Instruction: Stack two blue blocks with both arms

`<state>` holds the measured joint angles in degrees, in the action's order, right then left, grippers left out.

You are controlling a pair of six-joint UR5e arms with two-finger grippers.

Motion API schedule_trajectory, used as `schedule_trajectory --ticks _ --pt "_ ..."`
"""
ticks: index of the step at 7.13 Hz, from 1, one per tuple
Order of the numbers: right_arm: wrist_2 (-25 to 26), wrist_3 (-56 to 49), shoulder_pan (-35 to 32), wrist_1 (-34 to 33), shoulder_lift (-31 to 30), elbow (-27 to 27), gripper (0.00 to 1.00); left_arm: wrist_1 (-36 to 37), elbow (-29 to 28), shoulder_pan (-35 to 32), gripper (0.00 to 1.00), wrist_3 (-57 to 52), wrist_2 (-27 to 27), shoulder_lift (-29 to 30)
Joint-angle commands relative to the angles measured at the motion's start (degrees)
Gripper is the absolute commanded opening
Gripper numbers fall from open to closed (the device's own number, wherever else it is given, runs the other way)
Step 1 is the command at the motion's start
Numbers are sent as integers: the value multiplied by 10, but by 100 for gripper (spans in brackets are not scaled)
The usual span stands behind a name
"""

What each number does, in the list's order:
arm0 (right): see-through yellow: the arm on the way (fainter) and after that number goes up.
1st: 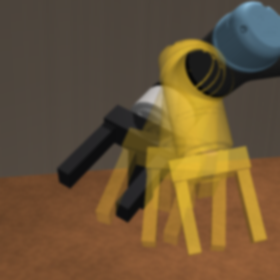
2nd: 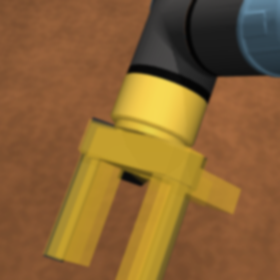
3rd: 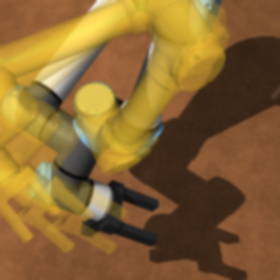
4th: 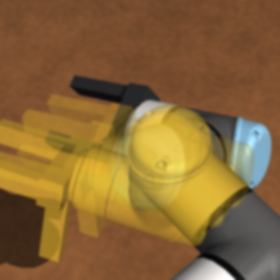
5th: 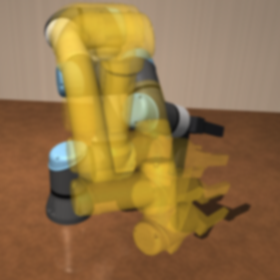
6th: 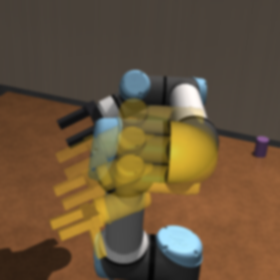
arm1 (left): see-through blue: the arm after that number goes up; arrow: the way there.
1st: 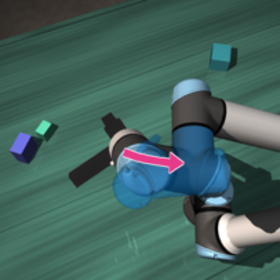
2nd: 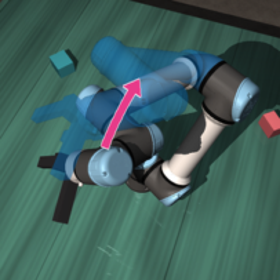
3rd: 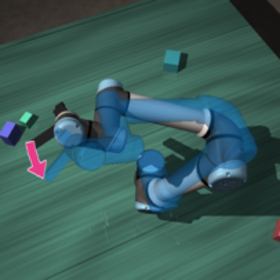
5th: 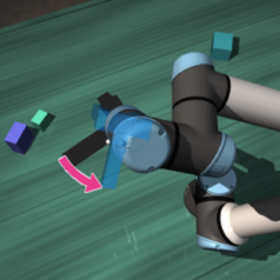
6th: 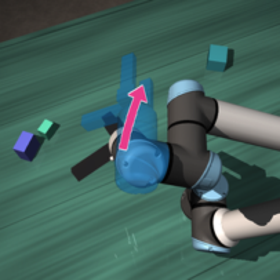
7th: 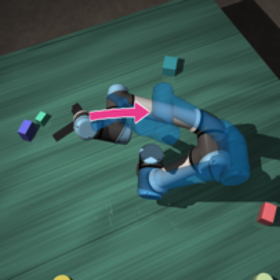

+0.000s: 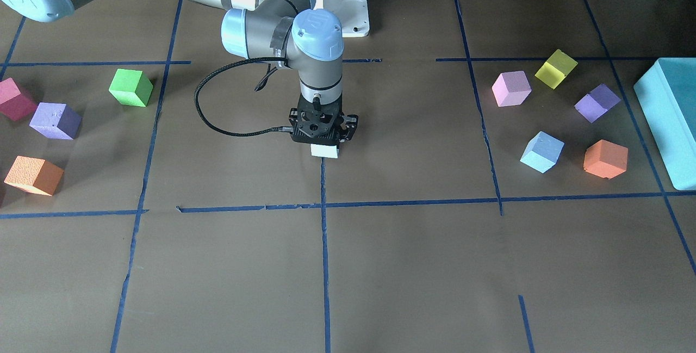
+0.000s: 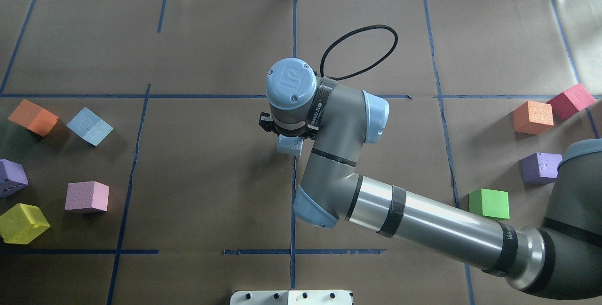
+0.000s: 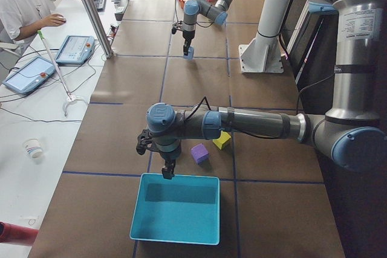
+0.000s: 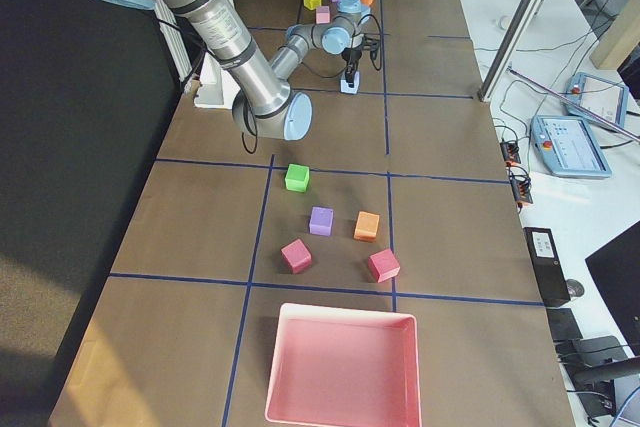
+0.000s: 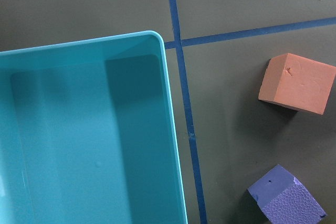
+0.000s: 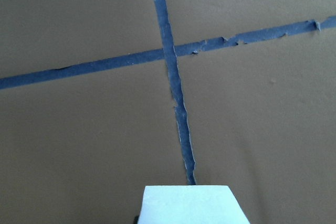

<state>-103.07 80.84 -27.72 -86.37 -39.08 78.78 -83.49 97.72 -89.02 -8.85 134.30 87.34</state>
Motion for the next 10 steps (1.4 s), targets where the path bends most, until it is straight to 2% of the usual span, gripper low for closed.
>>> schedule_trajectory --ticks 1,2,3,4,5,6,8,10 --pt "11 -6 8 0 -4 -7 78 0 0 1 100 1 0 0" --pt "16 -8 8 0 0 -5 100 0 0 0 100 1 0 0" --pt "11 -16 0 -6 2 7 100 -1 4 0 100 0 0 0" --pt "-4 -70 -29 -55 3 47 100 0 11 0 100 0 -5 0" --pt "-64 -145 -90 -109 -6 88 100 -1 11 1 100 2 -5 1" --pt "-126 -218 -160 -115 -47 126 100 -3 19 2 100 6 -4 9" --pt "-257 -474 -338 -115 -171 163 100 -52 29 2 100 7 -4 37" --pt "-292 -749 -472 -115 -313 182 100 -55 46 2 100 14 15 41"
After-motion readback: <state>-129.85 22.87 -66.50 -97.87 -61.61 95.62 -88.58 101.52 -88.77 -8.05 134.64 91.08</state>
